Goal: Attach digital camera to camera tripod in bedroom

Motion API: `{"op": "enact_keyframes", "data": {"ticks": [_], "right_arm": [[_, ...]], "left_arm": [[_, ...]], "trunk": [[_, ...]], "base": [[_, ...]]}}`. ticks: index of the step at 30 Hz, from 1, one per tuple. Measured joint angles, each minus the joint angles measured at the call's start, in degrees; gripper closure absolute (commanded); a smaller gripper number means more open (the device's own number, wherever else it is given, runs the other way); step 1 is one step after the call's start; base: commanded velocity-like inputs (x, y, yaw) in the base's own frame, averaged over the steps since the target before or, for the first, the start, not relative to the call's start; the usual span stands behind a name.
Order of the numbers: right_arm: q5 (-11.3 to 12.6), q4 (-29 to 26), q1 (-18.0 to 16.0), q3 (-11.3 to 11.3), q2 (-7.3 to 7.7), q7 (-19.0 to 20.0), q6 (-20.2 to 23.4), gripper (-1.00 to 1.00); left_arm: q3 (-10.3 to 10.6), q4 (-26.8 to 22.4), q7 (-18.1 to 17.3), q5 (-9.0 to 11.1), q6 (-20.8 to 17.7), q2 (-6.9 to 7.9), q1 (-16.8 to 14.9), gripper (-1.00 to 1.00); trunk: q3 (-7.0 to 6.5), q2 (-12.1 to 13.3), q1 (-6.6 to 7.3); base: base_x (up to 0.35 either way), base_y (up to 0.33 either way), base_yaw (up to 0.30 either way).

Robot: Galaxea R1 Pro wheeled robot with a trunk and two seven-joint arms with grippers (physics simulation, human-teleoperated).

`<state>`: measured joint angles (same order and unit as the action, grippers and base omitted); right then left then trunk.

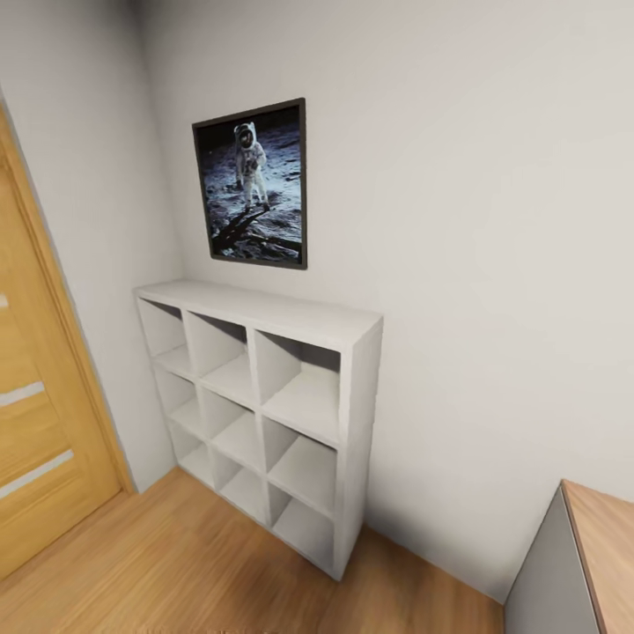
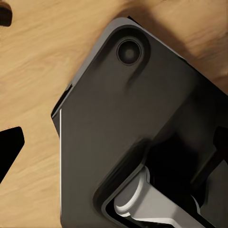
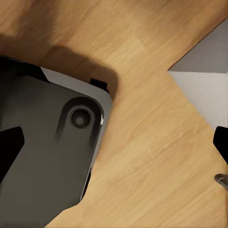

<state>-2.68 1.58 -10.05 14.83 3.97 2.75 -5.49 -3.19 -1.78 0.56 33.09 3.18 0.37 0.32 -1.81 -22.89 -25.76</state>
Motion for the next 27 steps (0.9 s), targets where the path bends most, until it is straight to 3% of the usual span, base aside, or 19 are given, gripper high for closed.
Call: {"op": "enact_keyframes", "data": {"ticks": [27], "right_arm": [[0.14, 0.01, 0.00, -0.25, 0.09, 0.03, -0.44, -1.00]], "left_arm": [[0.42, -0.06, -0.05, -0.06, 0.01, -0.06, 0.00, -1.00]], "trunk": [[0.00, 0.00, 0.00]], "base": [[0.000, 0.000, 0.277]]}}
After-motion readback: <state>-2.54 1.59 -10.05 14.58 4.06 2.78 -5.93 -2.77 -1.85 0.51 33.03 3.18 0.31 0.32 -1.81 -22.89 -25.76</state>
